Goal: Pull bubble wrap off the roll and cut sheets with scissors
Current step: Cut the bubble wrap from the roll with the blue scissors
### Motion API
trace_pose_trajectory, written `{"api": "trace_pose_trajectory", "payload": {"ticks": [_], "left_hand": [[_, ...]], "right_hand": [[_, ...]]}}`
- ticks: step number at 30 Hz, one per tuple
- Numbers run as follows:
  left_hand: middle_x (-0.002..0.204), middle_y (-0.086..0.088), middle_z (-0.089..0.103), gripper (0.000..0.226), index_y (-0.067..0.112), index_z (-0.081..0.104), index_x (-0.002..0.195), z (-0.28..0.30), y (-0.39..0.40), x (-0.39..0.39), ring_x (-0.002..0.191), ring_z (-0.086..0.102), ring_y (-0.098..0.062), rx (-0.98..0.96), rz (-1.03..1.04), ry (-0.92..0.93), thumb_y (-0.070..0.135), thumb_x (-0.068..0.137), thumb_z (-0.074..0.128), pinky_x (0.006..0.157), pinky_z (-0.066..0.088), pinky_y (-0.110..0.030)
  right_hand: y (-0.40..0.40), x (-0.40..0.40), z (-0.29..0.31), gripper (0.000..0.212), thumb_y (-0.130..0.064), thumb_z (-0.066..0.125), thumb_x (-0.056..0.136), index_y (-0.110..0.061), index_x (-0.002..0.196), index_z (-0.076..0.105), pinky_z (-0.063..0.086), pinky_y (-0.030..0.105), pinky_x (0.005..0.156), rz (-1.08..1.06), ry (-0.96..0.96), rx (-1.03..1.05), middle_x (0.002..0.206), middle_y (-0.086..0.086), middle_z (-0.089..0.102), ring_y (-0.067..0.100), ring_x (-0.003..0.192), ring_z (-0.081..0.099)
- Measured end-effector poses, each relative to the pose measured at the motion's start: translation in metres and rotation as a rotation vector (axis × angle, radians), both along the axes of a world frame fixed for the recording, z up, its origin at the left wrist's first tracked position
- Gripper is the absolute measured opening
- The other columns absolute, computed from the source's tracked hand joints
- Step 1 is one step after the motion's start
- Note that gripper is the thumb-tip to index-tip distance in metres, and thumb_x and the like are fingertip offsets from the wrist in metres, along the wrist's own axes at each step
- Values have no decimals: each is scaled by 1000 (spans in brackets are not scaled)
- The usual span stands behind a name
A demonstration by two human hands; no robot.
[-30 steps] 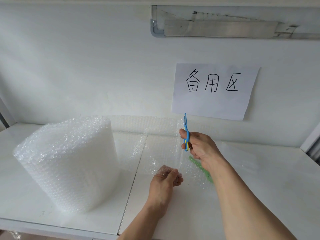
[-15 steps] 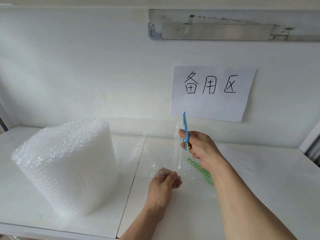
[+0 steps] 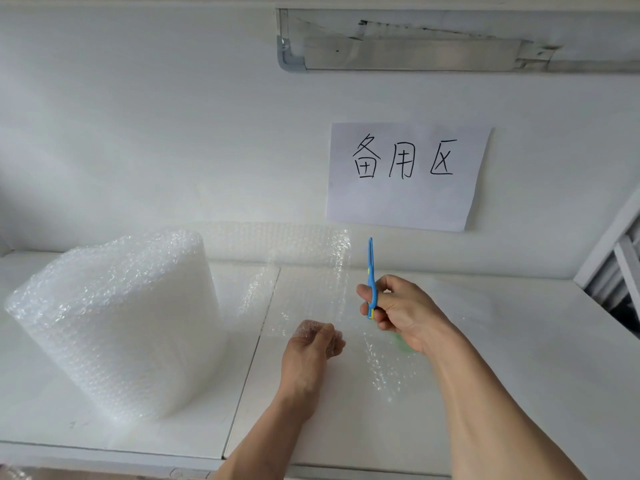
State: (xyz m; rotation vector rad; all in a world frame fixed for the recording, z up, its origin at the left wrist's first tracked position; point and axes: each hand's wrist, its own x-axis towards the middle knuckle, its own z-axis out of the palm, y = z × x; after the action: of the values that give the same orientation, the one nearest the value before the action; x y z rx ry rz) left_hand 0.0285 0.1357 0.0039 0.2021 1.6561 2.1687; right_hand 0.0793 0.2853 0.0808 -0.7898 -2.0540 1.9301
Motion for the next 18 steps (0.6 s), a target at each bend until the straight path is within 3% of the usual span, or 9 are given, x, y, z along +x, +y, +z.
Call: {"api": "trace_pose_trajectory", "payload": {"ticks": [3, 12, 18], "left_hand": [[76, -11, 66, 11, -1, 59, 89, 0, 1, -2, 74, 67, -23, -18, 12, -8, 8, 95, 56, 83, 57, -38], [75, -14, 64, 10, 0, 59, 88, 1, 7, -8, 67, 64, -24, -79, 44, -36, 7, 94, 57, 82, 57, -41], [75, -13, 65, 10, 2, 60, 87, -1, 7, -7, 69, 64, -24, -121, 46, -18, 8, 94, 57, 83, 57, -41]], "right_hand": [[7, 18, -10, 28, -24, 74, 85, -3, 98, 60, 46, 24, 52, 55, -6, 1, 75, 11, 70, 11, 51, 53], [29, 65, -42, 15, -14, 70, 88, -8, 85, 56, 46, 27, 50, 126, -136, 149, 72, 11, 67, 13, 50, 52], [30, 77, -62, 16, -13, 72, 86, -9, 81, 57, 42, 26, 48, 15, -89, 106, 73, 12, 65, 13, 48, 48]]}}
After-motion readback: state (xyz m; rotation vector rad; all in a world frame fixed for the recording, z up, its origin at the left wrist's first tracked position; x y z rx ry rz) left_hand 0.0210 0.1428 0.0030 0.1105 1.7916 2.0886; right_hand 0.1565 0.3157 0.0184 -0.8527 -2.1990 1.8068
